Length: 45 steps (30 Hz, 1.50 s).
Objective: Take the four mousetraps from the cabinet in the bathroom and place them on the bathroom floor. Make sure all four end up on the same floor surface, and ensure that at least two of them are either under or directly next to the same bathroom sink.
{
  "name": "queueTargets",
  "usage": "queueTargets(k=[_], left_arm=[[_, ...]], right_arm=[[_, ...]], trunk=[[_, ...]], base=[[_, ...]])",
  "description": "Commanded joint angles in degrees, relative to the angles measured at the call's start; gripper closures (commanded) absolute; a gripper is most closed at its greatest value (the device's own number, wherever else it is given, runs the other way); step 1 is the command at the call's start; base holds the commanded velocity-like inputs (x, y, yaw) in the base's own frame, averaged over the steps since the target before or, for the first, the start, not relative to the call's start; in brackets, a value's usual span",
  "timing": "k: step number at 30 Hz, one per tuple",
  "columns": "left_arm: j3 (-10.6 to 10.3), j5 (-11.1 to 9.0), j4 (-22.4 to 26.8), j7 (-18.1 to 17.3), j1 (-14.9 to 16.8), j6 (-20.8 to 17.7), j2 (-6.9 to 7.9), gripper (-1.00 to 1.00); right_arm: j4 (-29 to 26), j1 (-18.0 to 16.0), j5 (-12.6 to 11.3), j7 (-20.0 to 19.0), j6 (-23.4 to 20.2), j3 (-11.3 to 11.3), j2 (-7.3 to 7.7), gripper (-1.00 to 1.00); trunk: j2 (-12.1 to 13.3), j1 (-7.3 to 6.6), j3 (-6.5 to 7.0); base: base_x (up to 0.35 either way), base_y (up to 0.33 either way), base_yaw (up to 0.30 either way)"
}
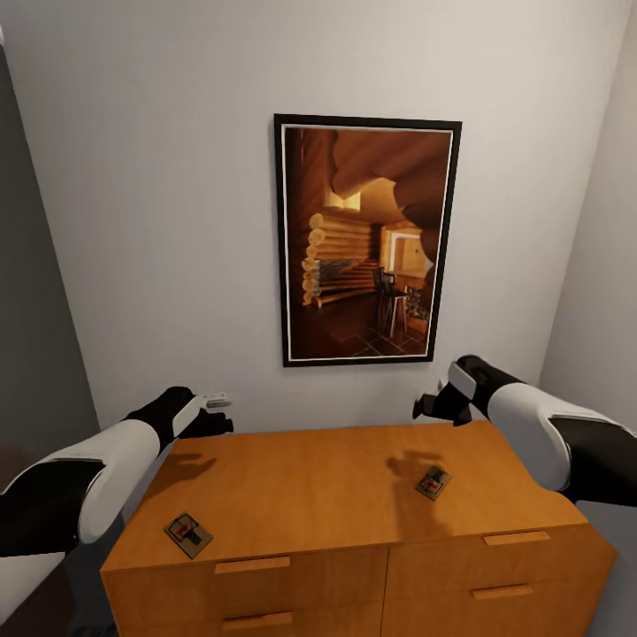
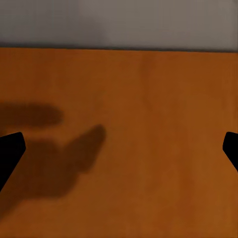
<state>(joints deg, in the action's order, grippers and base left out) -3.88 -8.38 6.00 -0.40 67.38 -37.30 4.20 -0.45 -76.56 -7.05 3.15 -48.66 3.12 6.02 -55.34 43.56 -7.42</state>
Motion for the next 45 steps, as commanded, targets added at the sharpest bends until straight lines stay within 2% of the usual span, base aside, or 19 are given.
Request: queueTargets(k=[1, 21, 32, 45], left_arm=[[-0.42, -0.50, 0.08, -0.04, 0.03, -0.28, 0.03, -1.00], [-0.42, -0.56, -0.10, -0.04, 0.03, -0.23, 0.02, -1.00], [-0.42, -0.50, -0.19, -0.04, 0.03, -0.26, -0.01, -1.00], [-0.42, -0.51, -0.20, -0.04, 0.03, -0.29, 0.01, -1.00]], right_arm=[[0.24, -0.03, -0.28, 0.34, 0.51, 0.26, -0.06, -1.00], [1.54, 0.45, -0.43, 0.37, 7.77, 0.21, -0.24, -1.00], [1.52, 2.76, -0.88, 0.19, 9.31, 0.22, -0.01, -1.00], [1.55, 3.31, -0.94, -0.13, 10.42, 0.22, 0.18, -1.00]], trunk=[[-0.07, 0.01, -0.09], [-0.07, 0.01, -0.09], [-0.07, 0.01, -0.09], [-0.07, 0.01, -0.09]], base=[[0.000, 0.000, 0.000], [0.000, 0.000, 0.000], [0.000, 0.000, 0.000], [0.000, 0.000, 0.000]])
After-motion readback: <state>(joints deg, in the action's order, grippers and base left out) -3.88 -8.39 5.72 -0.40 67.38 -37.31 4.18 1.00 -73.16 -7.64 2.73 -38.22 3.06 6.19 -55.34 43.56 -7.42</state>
